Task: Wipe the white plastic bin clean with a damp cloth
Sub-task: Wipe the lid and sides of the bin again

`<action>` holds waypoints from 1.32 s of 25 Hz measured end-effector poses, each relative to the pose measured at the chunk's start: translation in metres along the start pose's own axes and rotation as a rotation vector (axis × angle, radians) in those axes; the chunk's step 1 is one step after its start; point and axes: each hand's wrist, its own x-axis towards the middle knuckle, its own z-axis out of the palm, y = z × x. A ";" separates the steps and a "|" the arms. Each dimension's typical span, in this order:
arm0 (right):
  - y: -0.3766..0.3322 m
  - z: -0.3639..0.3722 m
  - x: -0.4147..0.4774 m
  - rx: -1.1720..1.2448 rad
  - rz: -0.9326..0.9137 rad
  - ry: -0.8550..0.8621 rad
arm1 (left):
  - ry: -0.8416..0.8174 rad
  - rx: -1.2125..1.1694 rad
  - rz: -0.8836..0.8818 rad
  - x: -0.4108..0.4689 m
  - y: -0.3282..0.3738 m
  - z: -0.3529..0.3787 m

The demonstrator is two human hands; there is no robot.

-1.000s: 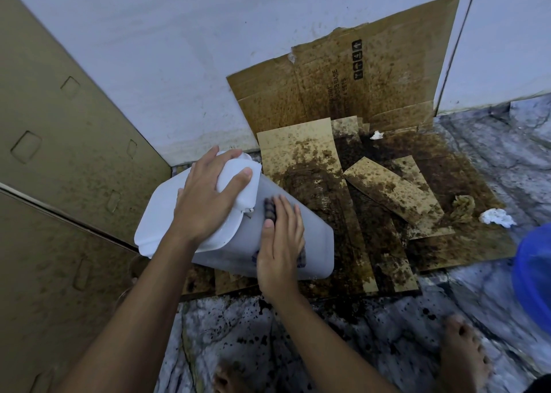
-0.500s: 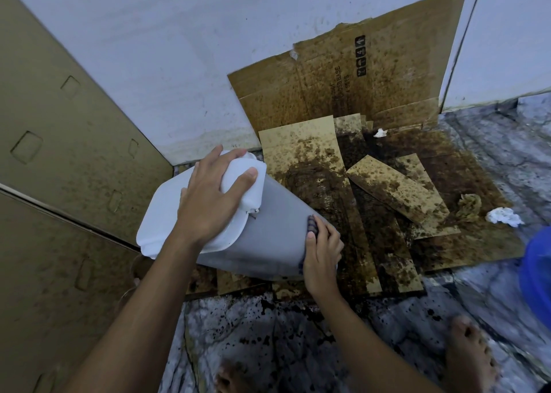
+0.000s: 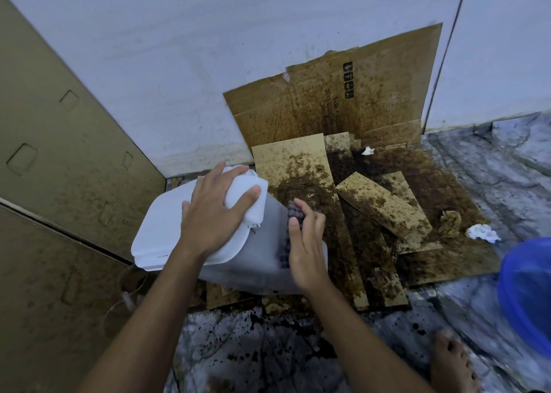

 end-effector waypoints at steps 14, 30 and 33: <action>-0.092 -0.005 0.012 -0.264 -0.215 -0.088 | -0.051 -0.262 -0.021 0.000 0.011 0.015; -0.078 -0.048 0.000 -0.337 -0.117 -0.119 | -0.013 -0.018 -0.183 -0.036 -0.117 -0.027; -0.075 -0.053 -0.002 -0.325 -0.126 -0.102 | -0.056 -0.148 -0.135 -0.038 -0.120 -0.023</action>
